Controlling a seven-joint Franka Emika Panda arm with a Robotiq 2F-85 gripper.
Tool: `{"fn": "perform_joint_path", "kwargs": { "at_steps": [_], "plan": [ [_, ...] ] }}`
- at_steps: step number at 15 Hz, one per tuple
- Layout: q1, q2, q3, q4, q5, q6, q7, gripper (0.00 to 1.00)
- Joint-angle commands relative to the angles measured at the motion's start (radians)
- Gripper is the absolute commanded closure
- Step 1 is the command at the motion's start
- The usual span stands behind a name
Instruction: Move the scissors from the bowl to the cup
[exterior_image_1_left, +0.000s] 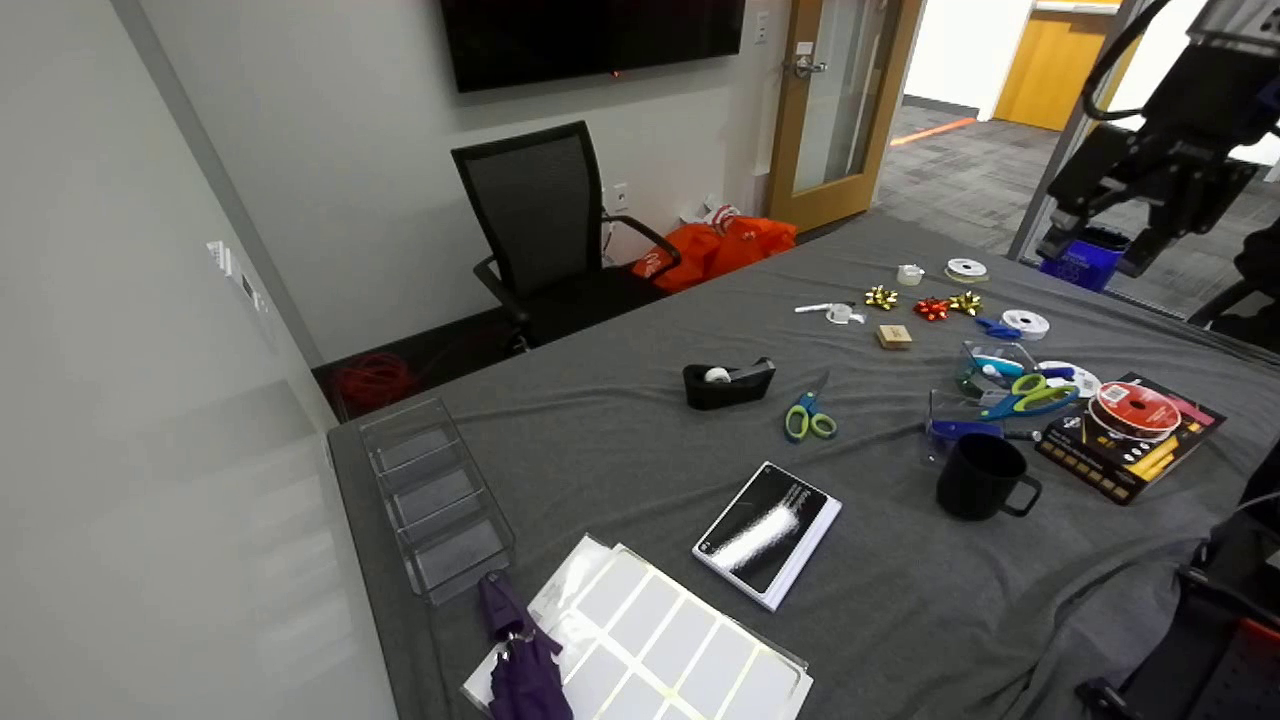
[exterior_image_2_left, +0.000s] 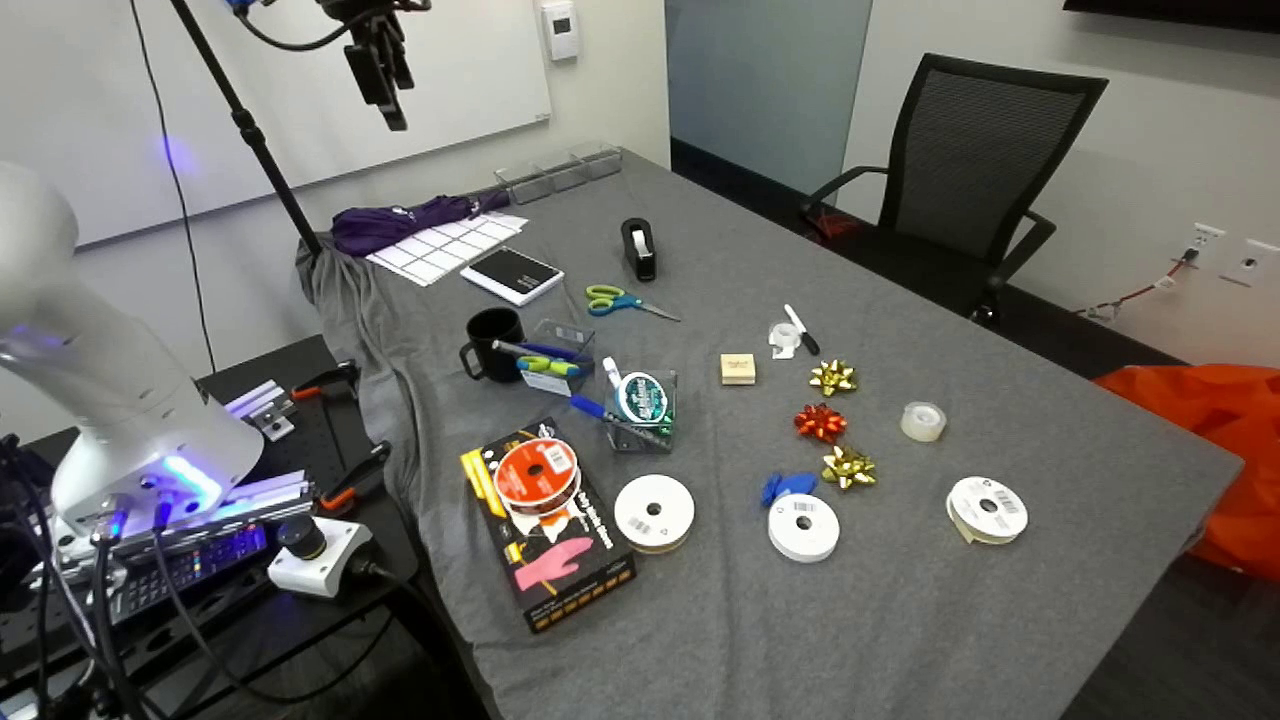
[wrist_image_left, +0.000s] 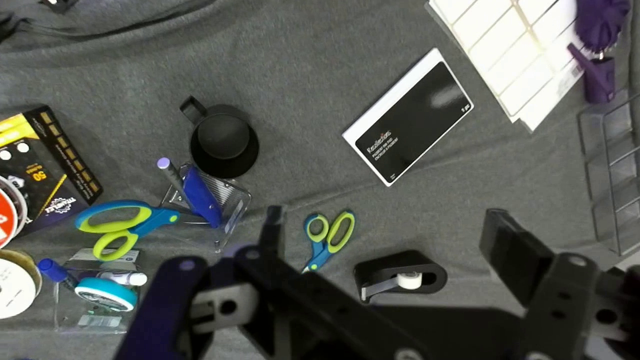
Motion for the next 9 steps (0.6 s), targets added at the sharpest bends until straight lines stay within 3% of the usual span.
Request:
{"fn": "perform_joint_path", "kwargs": {
  "at_steps": [1, 3, 9],
  "plan": [
    [-0.036, 0.017, -0.024, -0.056, -0.001, 0.083, -0.013, 0.0],
    [-0.056, 0.022, -0.023, -0.06, -0.044, 0.096, -0.004, 0.0],
    [-0.047, 0.019, -0.026, -0.047, -0.033, 0.073, -0.003, 0.0]
  ]
}}
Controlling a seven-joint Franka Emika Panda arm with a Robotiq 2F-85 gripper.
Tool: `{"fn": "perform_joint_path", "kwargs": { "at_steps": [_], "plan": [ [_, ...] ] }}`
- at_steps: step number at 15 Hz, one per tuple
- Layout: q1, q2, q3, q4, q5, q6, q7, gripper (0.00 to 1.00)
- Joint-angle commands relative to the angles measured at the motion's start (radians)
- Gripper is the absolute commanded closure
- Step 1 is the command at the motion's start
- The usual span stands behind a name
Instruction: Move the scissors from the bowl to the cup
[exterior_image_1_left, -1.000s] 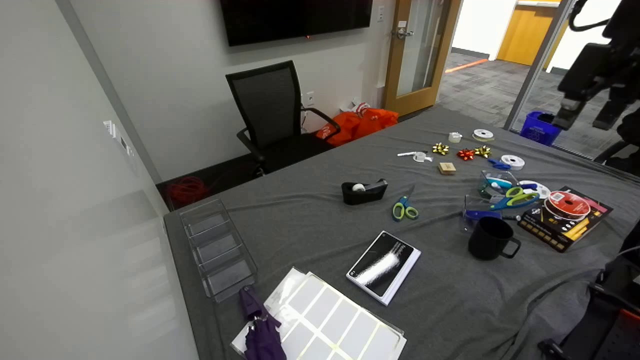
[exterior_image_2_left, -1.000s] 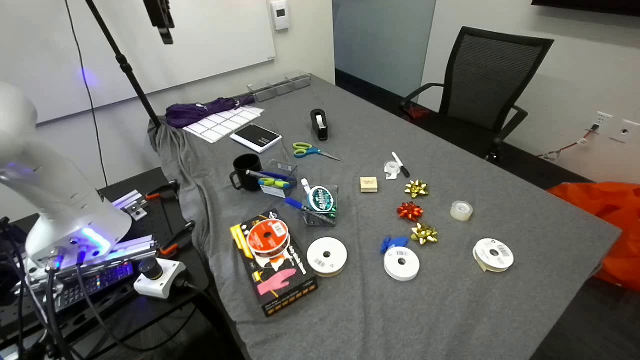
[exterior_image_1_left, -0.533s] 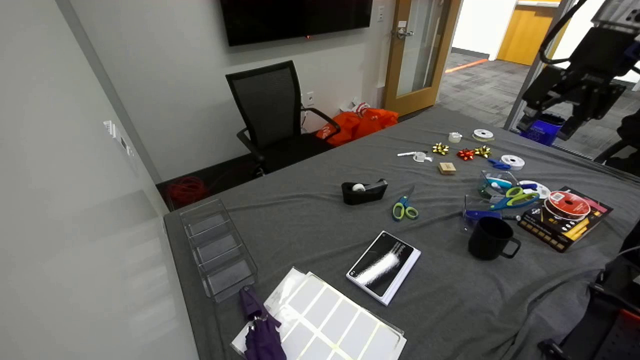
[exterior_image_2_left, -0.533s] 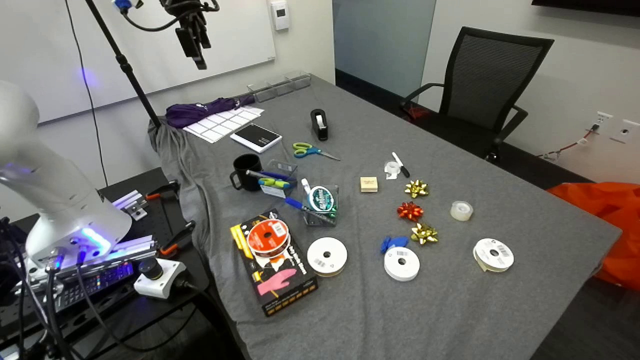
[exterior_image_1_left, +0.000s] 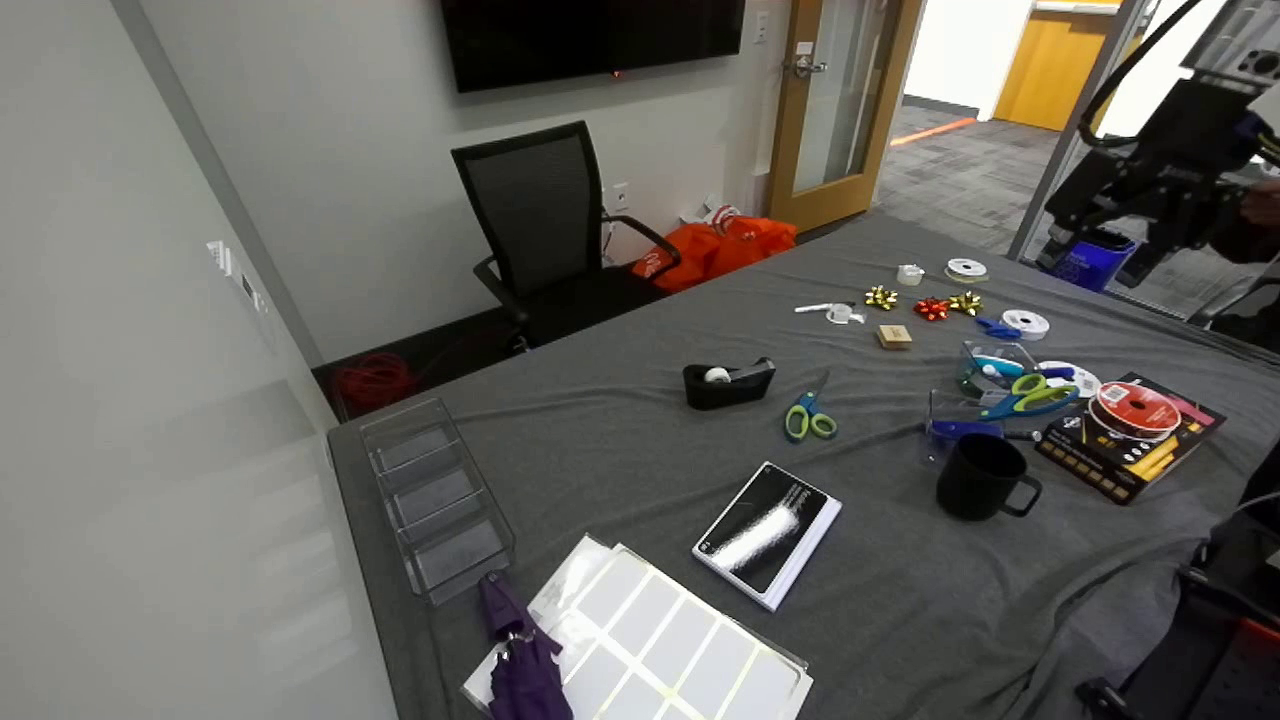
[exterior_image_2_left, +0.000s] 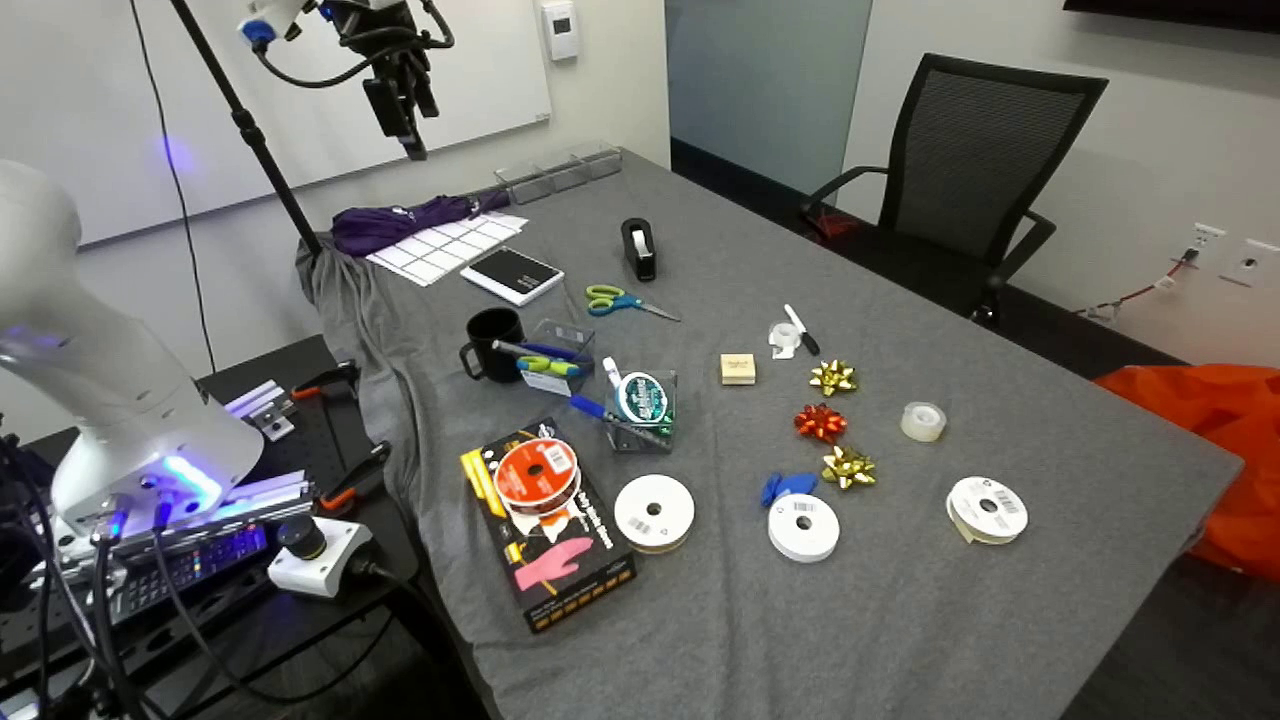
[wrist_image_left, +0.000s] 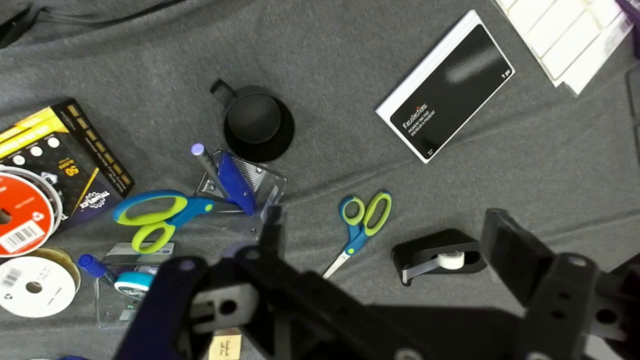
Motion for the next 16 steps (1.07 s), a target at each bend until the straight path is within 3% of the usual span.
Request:
{"fn": "perform_joint_path", "kwargs": {
  "at_steps": [1, 6, 13, 16],
  "plan": [
    [-0.005, 0.0, 0.004, 0.002, 0.002, -0.003, -0.002, 0.0],
    [-0.02, 0.0, -0.089, -0.102, 0.037, 0.172, -0.136, 0.0],
    [-0.048, 0.059, -0.288, -0.219, 0.055, 0.393, -0.43, 0.0],
    [-0.017, 0.117, -0.381, -0.247, 0.122, 0.526, -0.565, 0.0]
  ]
}}
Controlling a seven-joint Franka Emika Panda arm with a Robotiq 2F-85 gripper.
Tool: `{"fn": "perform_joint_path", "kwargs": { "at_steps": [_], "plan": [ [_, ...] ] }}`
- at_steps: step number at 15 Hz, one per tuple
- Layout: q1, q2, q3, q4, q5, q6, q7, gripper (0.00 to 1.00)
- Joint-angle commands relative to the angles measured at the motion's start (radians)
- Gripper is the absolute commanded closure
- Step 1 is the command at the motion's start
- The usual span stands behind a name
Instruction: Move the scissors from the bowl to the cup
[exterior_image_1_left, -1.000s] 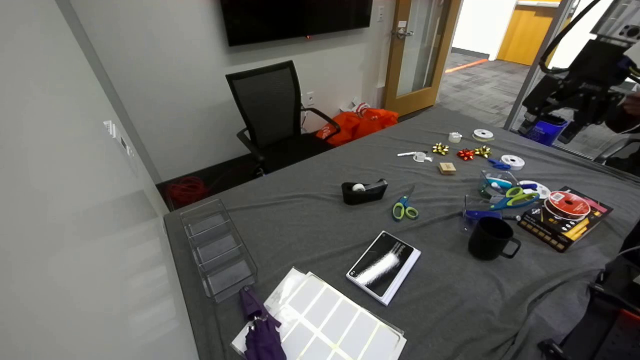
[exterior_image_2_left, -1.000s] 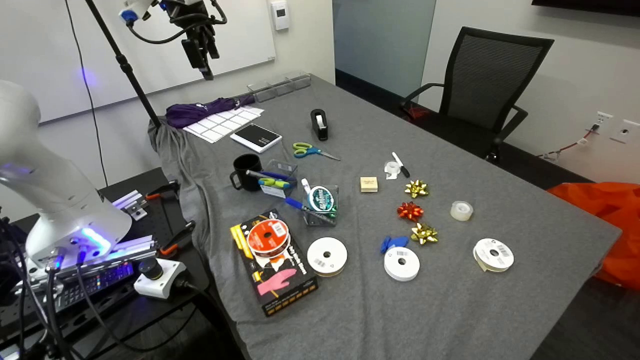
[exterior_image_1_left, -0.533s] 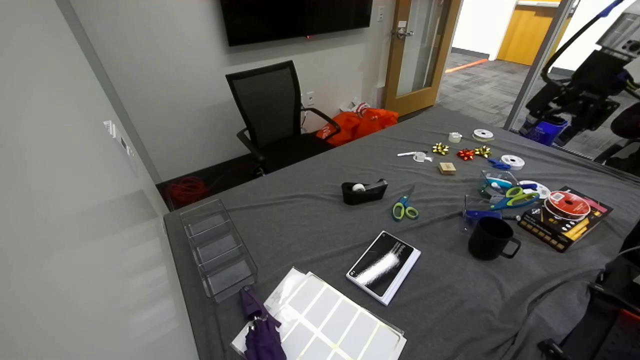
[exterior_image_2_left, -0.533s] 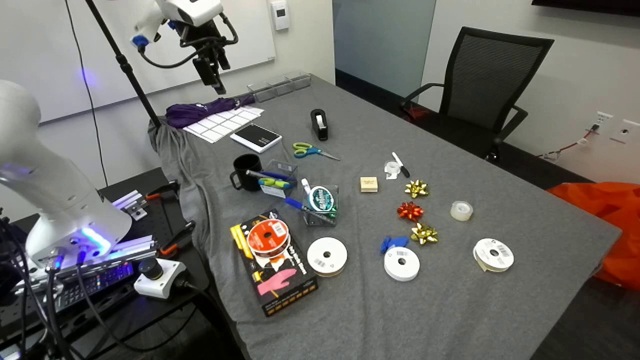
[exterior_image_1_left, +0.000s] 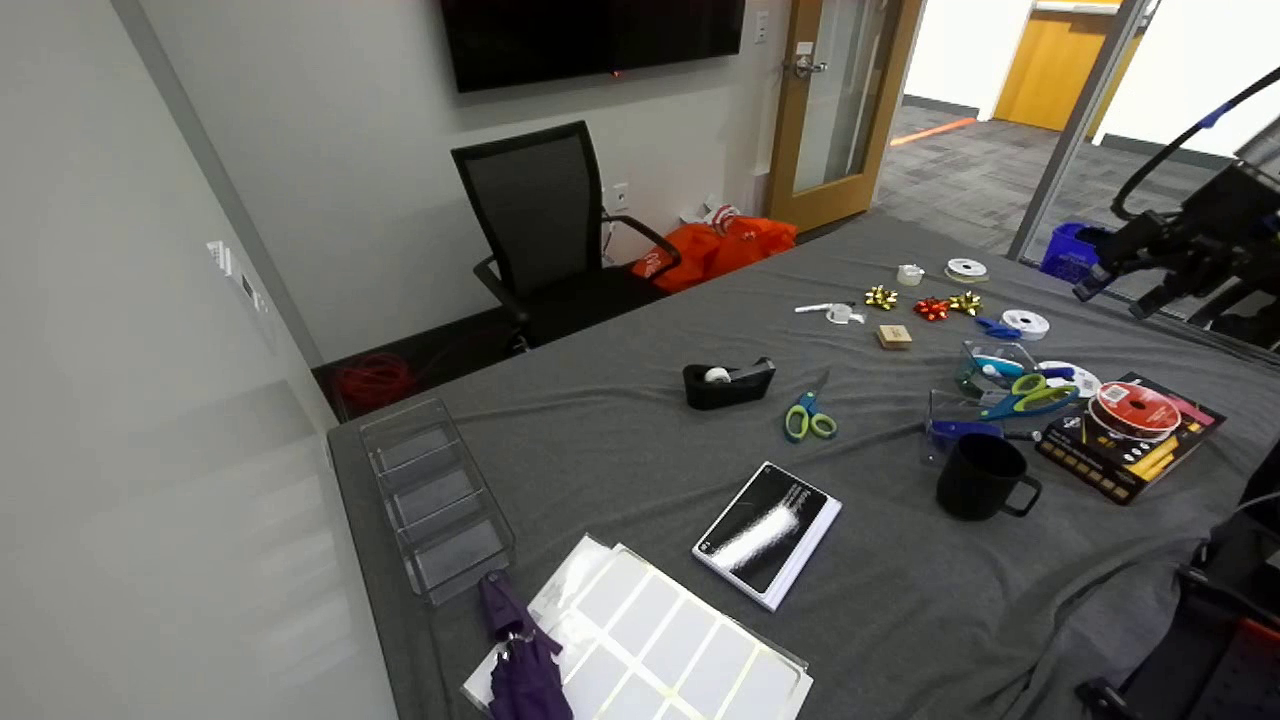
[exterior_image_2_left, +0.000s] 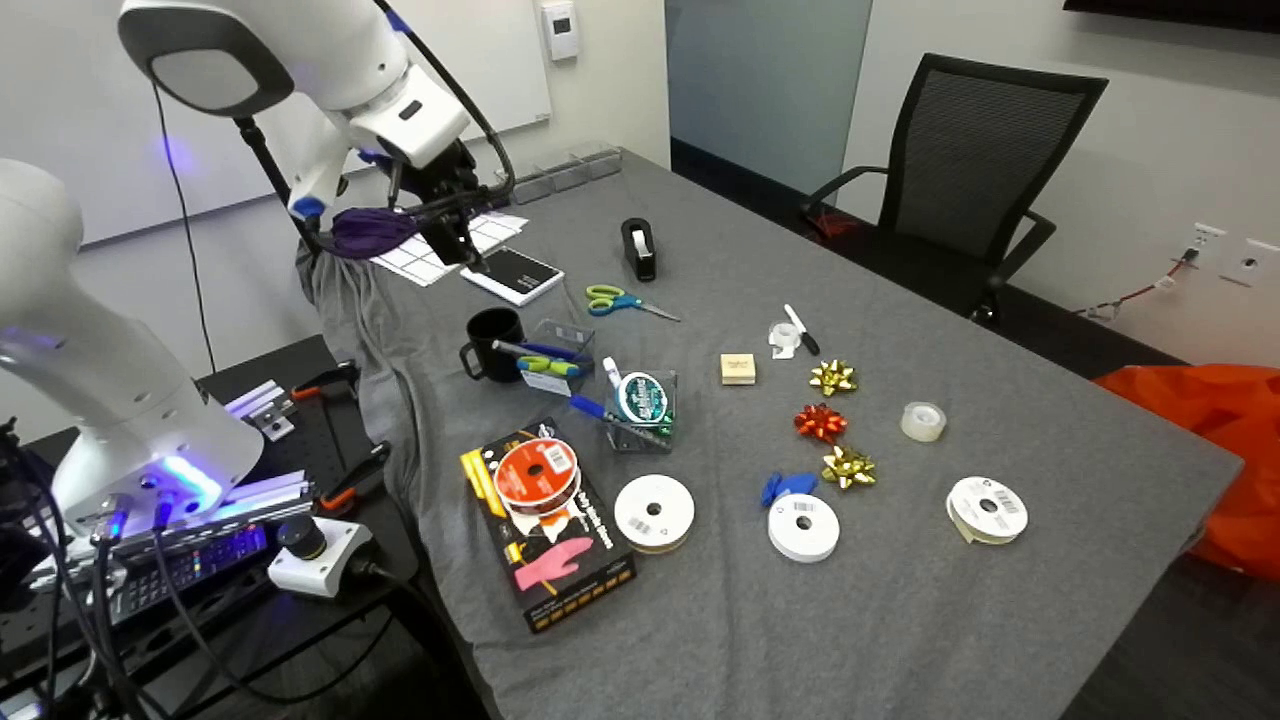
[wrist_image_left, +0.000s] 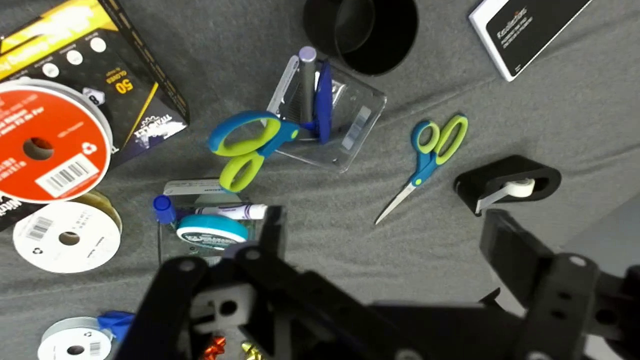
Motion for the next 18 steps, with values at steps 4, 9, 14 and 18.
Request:
{"fn": "perform_joint_path", "kwargs": {
  "at_steps": [4, 9, 14, 18],
  "plan": [
    [0.122, 0.159, -0.19, -0.051, 0.259, 0.296, -0.31, 0.0],
    [0.258, 0.229, -0.274, -0.045, 0.478, 0.279, -0.422, 0.0],
    [0.327, 0.285, -0.288, -0.038, 0.585, 0.291, -0.446, 0.0],
    [0.314, 0.315, -0.321, -0.038, 0.567, 0.283, -0.491, 0.0]
  ]
}}
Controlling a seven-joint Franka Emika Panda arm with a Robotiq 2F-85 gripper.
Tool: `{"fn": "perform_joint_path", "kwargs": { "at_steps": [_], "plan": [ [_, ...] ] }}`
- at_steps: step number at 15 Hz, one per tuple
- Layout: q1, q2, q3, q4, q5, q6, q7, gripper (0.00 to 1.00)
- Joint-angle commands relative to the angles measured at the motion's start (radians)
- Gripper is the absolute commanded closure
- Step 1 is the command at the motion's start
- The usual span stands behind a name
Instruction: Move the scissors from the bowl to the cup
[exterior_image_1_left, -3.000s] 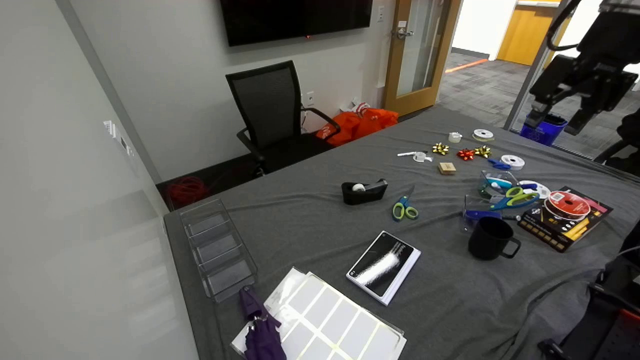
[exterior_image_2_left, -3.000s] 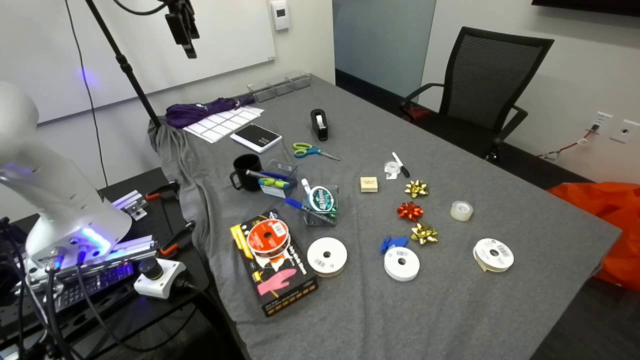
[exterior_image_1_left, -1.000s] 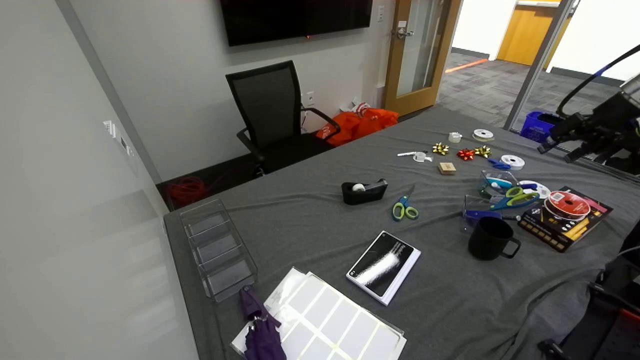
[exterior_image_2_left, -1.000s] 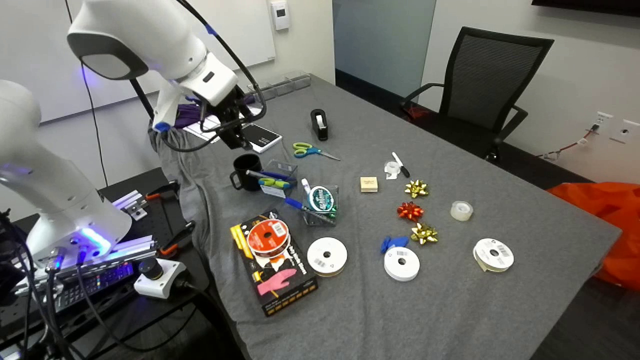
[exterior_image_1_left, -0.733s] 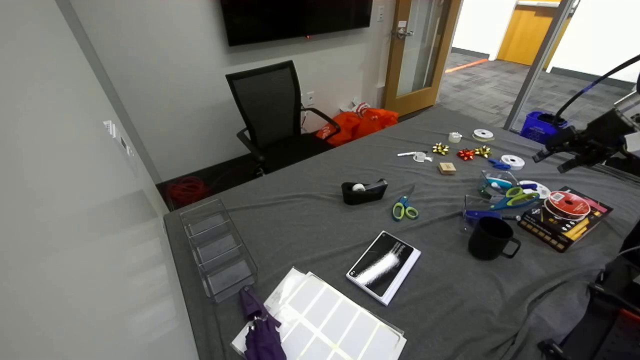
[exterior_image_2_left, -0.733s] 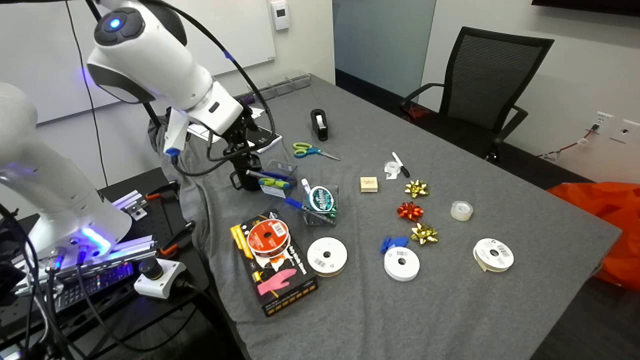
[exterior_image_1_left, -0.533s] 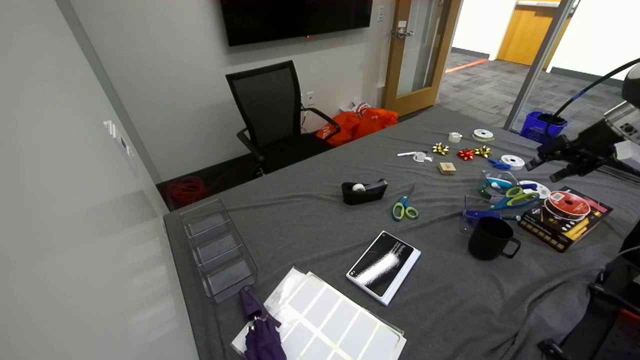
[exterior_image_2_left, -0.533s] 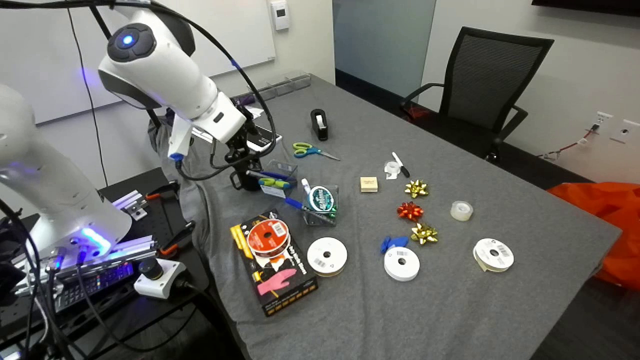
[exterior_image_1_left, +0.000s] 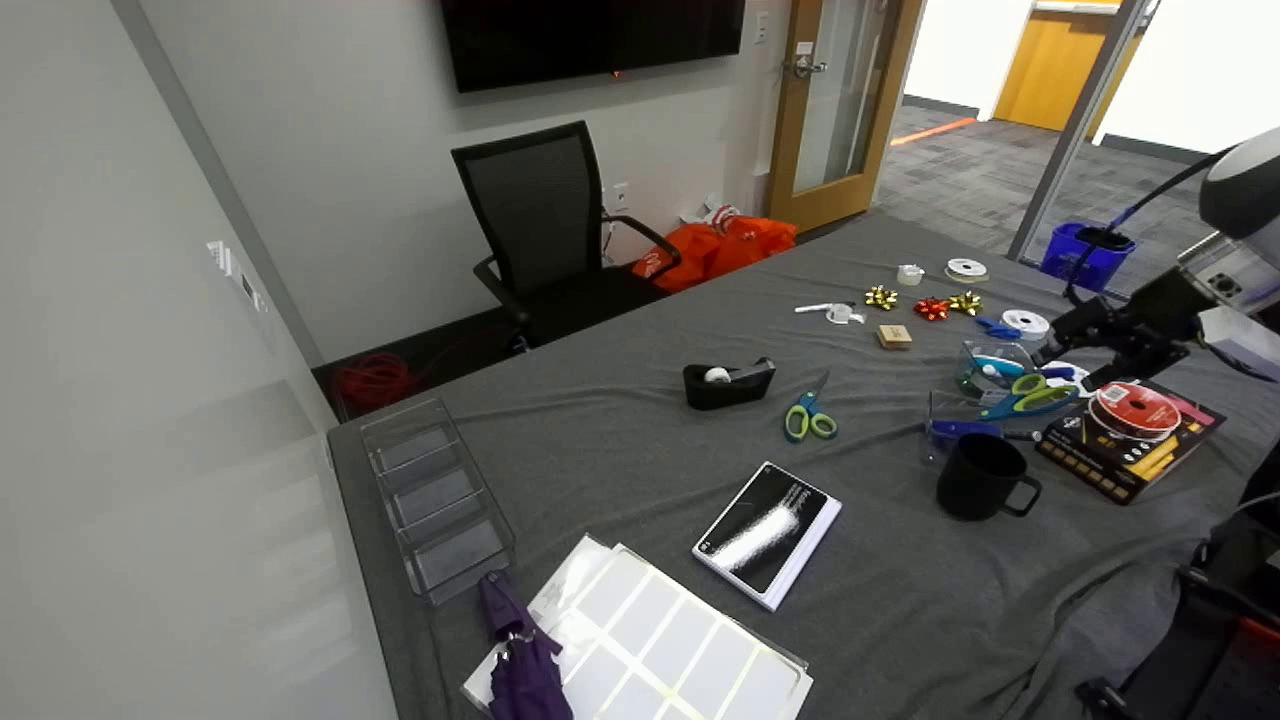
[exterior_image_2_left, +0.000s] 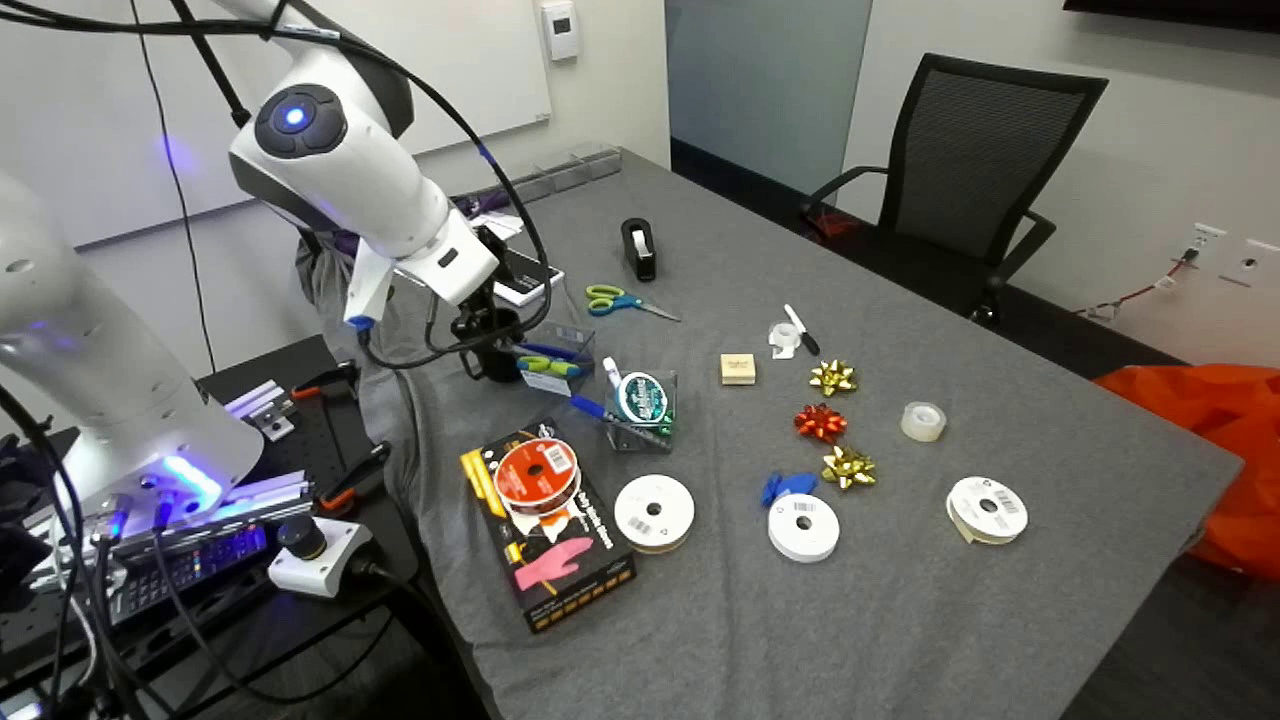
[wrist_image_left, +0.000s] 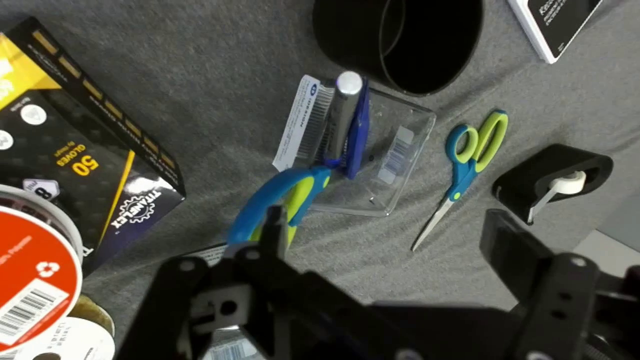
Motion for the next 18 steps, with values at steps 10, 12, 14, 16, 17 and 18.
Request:
{"fn": "perform_joint_path", "kwargs": {
  "at_steps": [10, 12, 14, 16, 17, 18],
  "plan": [
    [0.005, 0.026, -0.111, 0.028, 0.019, -0.004, -0.192, 0.0],
    [0.006, 0.025, -0.117, 0.032, 0.021, -0.005, -0.201, 0.0],
    [0.006, 0.025, -0.116, 0.032, 0.021, -0.005, -0.199, 0.0],
    [0.007, 0.025, -0.116, 0.032, 0.021, -0.005, -0.199, 0.0],
    [0.011, 0.006, -0.122, 0.028, 0.041, -0.017, -0.212, 0.0],
    [0.019, -0.001, -0.137, 0.029, 0.075, -0.034, -0.241, 0.0]
  ]
}}
